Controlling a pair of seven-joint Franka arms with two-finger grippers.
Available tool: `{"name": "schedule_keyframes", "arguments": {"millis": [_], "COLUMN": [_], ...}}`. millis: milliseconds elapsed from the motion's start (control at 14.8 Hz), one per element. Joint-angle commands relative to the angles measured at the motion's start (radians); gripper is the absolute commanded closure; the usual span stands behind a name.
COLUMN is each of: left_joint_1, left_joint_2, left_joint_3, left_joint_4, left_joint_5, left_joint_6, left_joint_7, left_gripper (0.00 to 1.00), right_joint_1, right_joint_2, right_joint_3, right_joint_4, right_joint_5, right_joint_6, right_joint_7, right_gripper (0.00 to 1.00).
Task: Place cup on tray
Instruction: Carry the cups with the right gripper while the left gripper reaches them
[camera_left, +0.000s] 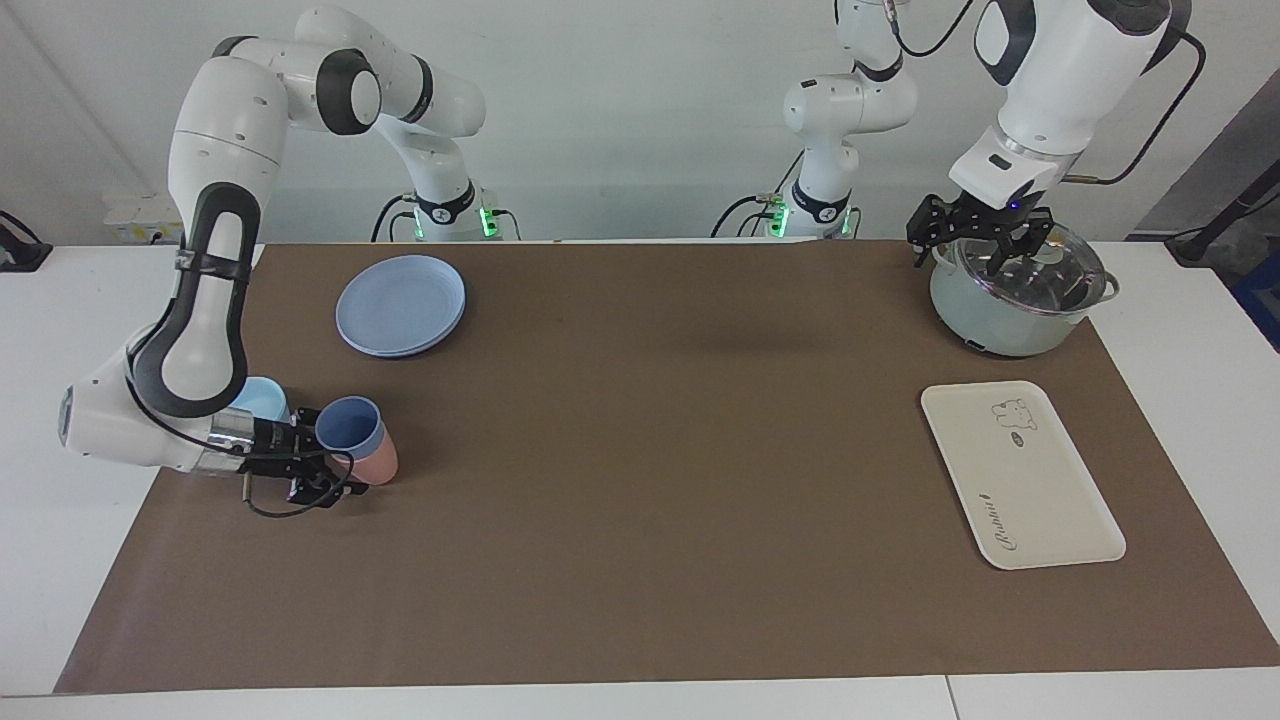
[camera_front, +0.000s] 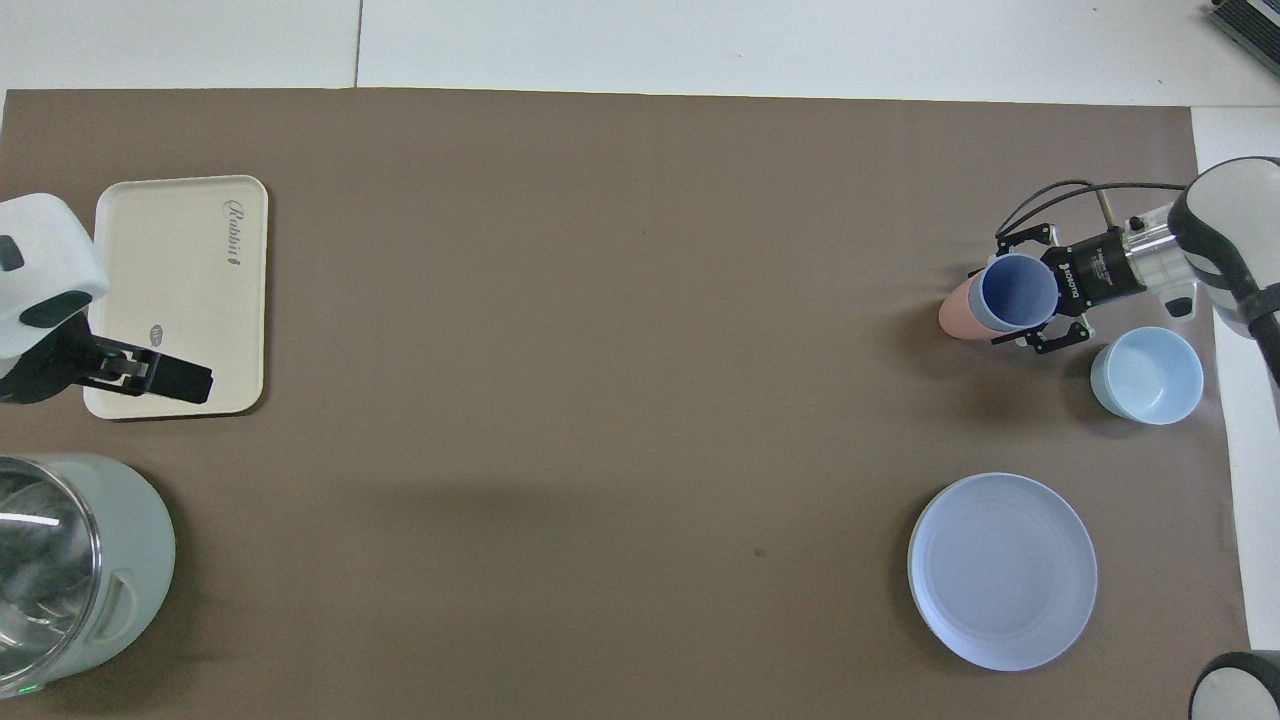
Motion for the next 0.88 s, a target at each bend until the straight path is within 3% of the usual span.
{"name": "schedule_keyframes", "arguments": {"millis": [0, 67, 135, 202, 337, 808], "left_joint_1": [-0.016, -0.016, -0.016, -0.016, -0.016, -0.042], "left_joint_2": [-0.032, -0.032, -0.032, -0.032, -0.032, -0.031], "left_joint_3": [0.01, 0.01, 0.01, 0.01, 0.01, 0.004], "left_joint_4": [-0.037, -0.037, -0.038, -0.038, -0.038, -0.028], "left_joint_5": [-0.006, -0.006, -0.006, -0.006, -0.006, -0.009], "left_joint_6": [0.027, 0.027, 0.027, 0.027, 0.028, 0.031], "left_joint_7": [0.008, 0.008, 0.008, 0.008, 0.009, -0.041], "left_gripper": [0.0, 0.0, 0.0, 0.0, 0.0, 0.0], "right_joint_1": [-0.005, -0.005, -0.002, -0.001, -0.002, 0.093], "right_joint_2": [-0.041, -0.05, -0.055, -0.064, -0.075, -0.184], "right_joint_3": [0.008, 0.01, 0.008, 0.01, 0.011, 0.011], "right_joint_4": [-0.053, -0.073, -0.093, -0.105, -0.127, -0.217], "right_joint_5": [0.053, 0.069, 0.09, 0.099, 0.148, 0.167], "right_joint_6": [0.002, 0.004, 0.007, 0.005, -0.012, -0.012], "right_joint_7": [0.013, 0.012, 0.009, 0.009, 0.009, 0.019], "right_gripper": [0.09, 0.09, 0.16, 0.37, 1.0, 1.0]}}
